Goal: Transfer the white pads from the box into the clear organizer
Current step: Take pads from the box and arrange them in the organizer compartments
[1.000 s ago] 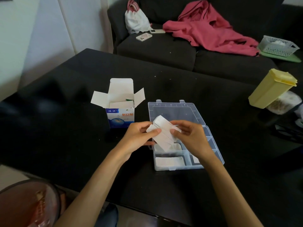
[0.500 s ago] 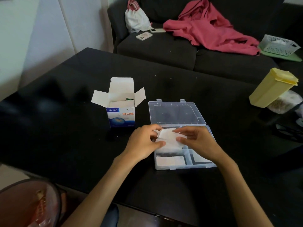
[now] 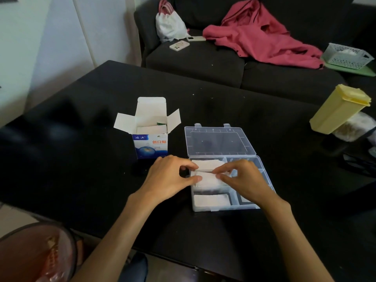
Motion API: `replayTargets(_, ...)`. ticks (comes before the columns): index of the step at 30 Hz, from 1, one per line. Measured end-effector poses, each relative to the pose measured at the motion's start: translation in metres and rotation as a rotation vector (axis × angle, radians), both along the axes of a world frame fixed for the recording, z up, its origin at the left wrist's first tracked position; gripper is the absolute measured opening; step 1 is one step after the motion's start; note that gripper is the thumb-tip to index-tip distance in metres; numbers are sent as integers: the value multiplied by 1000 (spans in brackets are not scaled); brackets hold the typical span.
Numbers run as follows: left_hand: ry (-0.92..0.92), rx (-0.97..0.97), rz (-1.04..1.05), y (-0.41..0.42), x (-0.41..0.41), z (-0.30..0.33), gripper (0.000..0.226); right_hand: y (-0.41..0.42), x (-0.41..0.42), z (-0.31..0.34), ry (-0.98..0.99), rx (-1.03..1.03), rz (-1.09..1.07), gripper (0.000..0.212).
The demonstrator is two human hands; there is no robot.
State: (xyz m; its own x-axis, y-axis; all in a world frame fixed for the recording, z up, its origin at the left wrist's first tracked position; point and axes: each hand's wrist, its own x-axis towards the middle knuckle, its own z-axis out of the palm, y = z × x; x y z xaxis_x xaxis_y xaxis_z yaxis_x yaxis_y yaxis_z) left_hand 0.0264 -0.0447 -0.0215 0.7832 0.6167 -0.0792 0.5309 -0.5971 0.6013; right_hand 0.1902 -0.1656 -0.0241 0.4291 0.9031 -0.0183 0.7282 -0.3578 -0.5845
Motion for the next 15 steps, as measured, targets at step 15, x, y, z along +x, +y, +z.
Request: replayTargets(15,73,268,-99,-12,8,-7,33,2,-5,3,-81,-27,37,14)
